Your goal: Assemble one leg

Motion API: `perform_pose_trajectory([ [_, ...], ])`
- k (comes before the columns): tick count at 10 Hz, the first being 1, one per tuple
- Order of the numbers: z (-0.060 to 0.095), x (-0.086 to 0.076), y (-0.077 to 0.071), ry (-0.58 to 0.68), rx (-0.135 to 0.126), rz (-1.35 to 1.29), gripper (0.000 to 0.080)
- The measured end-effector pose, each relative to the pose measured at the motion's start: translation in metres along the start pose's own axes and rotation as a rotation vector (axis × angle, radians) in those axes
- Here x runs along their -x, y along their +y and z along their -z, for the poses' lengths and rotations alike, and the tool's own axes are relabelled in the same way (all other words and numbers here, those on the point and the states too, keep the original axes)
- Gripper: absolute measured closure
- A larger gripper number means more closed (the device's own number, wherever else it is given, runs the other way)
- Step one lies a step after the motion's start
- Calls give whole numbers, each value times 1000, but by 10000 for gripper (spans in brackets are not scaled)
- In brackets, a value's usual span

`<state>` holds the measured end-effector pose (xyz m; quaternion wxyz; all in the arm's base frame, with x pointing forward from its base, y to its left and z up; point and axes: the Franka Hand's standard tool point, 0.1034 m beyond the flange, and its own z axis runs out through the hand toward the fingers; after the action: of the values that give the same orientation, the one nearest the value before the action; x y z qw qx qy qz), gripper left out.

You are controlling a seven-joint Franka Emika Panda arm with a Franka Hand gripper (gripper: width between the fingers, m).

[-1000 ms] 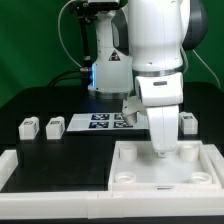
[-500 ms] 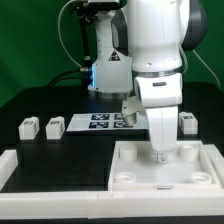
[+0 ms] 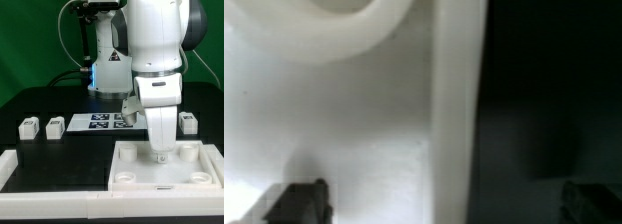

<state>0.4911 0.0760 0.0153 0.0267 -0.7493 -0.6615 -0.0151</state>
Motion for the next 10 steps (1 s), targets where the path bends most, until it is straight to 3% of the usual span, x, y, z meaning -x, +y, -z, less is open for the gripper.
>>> perform_pose_trajectory([
  [2, 30, -9, 3, -17, 13, -141, 151],
  [4, 27, -8, 2, -11, 12, -175, 151],
  [6, 27, -11, 0, -8, 13, -412, 151],
  [8, 30, -36, -23, -13, 1, -781, 151],
  [9, 33, -47, -24, -6, -1, -914, 151],
  [10, 31, -42, -23, -7, -4, -929, 151],
])
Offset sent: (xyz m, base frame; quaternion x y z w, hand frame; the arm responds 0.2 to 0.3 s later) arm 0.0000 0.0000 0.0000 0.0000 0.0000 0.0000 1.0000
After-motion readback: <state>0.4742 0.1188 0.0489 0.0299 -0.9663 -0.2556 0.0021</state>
